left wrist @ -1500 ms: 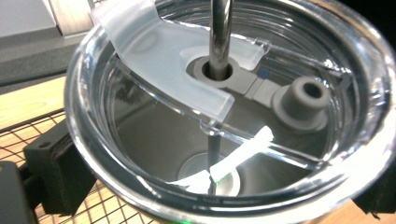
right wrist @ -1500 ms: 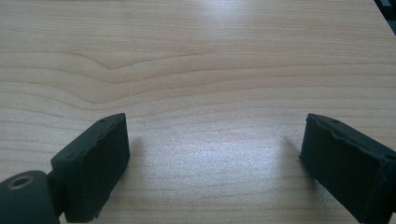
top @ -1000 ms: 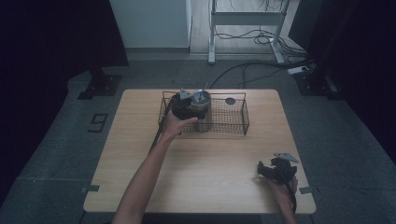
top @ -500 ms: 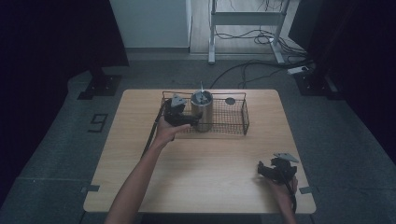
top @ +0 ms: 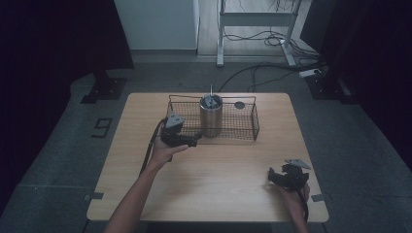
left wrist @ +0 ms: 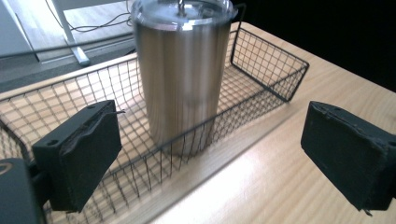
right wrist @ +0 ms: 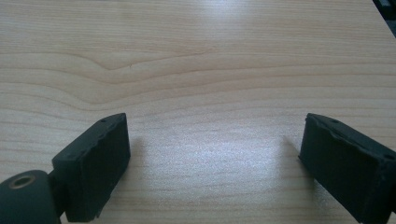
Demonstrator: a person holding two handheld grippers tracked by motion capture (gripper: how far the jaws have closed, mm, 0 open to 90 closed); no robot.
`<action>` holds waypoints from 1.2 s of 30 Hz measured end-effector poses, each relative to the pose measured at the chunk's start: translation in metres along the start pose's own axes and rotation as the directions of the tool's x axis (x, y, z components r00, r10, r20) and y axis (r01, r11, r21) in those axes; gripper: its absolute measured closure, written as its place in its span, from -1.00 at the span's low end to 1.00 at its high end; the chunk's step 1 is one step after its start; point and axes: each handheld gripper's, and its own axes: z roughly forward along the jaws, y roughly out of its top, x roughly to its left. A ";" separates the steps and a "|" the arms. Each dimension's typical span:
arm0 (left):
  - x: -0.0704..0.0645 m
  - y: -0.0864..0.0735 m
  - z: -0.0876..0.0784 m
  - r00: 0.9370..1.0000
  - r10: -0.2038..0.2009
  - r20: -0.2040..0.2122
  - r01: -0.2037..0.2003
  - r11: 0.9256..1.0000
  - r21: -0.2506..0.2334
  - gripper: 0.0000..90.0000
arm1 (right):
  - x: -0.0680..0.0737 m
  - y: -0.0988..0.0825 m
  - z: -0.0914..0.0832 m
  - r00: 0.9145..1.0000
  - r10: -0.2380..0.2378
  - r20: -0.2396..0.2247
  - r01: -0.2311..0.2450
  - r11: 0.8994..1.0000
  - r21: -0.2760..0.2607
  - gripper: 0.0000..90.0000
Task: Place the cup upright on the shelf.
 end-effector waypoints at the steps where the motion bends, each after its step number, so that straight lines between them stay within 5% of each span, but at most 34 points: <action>1: 0.000 -0.002 -0.002 1.000 0.003 -0.001 -0.003 1.000 0.002 -0.88 | 0.000 0.000 0.000 1.000 0.000 0.000 0.000 1.000 0.002 -0.82; 12: -0.002 -0.040 -0.032 0.999 -0.040 -0.005 0.040 0.999 0.020 -0.86 | 0.000 0.000 0.000 1.000 0.000 0.001 0.000 1.000 0.002 -0.82; 19: -0.008 -0.068 -0.048 0.999 -0.020 -0.028 0.021 0.999 0.048 -0.85 | 0.000 0.000 0.000 1.000 0.000 0.001 0.000 1.000 0.002 -0.82; 29: -0.015 -0.107 -0.056 0.998 -0.032 -0.058 0.037 0.995 0.089 -0.83 | 0.000 0.000 0.000 1.000 0.001 0.002 -0.001 1.000 0.001 -0.82; 36: -0.014 -0.115 -0.057 0.994 -0.047 -0.100 0.060 0.989 0.132 -0.79 | 0.000 0.000 0.000 1.000 0.002 0.003 -0.002 1.000 0.001 -0.82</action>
